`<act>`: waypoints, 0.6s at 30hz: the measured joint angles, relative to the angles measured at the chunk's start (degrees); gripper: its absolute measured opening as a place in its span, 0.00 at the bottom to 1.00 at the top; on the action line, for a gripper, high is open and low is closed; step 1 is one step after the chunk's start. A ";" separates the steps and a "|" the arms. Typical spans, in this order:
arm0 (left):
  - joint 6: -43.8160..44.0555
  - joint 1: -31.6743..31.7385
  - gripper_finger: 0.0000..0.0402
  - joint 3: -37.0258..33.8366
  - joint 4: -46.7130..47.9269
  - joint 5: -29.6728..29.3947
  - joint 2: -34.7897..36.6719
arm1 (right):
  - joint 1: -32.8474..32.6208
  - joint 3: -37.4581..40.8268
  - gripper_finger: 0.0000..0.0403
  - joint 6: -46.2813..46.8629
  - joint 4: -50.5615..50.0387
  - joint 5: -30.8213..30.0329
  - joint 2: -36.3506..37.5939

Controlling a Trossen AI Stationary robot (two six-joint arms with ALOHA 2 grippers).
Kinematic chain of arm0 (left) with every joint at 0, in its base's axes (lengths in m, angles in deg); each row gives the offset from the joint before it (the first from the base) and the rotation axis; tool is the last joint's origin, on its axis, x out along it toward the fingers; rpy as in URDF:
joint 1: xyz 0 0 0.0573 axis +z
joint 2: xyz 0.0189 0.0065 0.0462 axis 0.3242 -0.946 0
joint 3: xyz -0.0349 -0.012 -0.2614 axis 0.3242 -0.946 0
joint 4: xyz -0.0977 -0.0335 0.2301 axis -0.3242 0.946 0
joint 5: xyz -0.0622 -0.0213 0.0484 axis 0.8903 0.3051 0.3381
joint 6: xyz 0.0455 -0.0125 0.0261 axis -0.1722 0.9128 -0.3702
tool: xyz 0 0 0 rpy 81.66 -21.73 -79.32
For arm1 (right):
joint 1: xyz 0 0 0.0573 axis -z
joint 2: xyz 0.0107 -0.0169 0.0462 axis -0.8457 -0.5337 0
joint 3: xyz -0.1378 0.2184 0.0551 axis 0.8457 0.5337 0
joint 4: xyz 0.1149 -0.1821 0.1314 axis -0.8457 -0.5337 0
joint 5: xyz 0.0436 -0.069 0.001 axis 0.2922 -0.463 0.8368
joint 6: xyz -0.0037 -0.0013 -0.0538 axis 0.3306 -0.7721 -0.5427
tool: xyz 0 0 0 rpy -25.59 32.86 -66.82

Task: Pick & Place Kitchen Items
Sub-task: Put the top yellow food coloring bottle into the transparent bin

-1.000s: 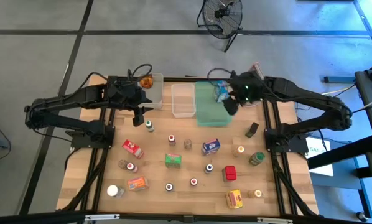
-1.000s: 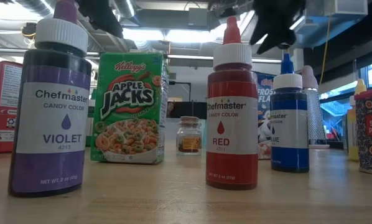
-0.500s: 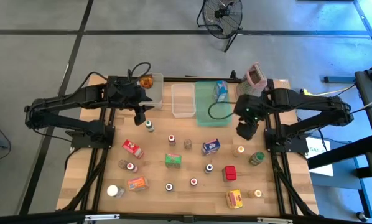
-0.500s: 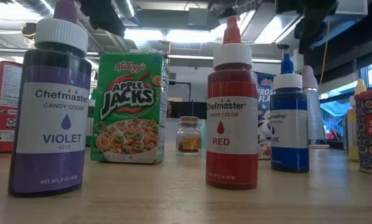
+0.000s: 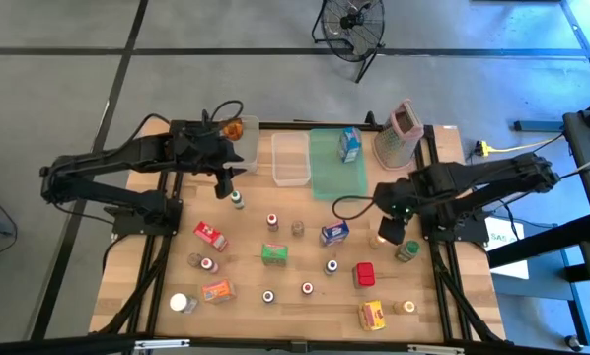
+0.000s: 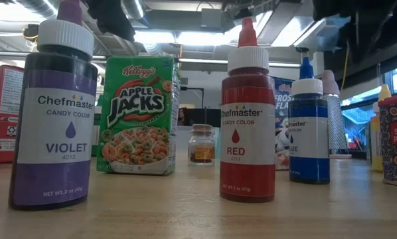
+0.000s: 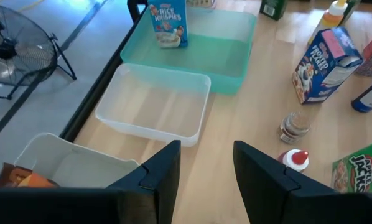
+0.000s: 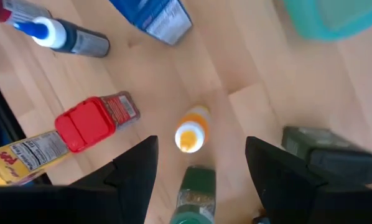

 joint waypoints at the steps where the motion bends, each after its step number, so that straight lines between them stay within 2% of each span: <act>1: 0.34 -0.01 0.36 0.00 0.00 0.00 -0.47 | -0.54 0.58 0.61 1.08 0.07 -0.01 0.00; 9: 1.16 -0.02 0.36 0.00 -2.18 0.15 -3.72 | -3.69 5.70 0.61 2.99 2.57 -0.17 0.00; 18: 1.16 -0.02 0.36 0.00 -5.69 0.35 -3.96 | -4.97 9.98 0.61 2.99 6.49 -0.89 -0.59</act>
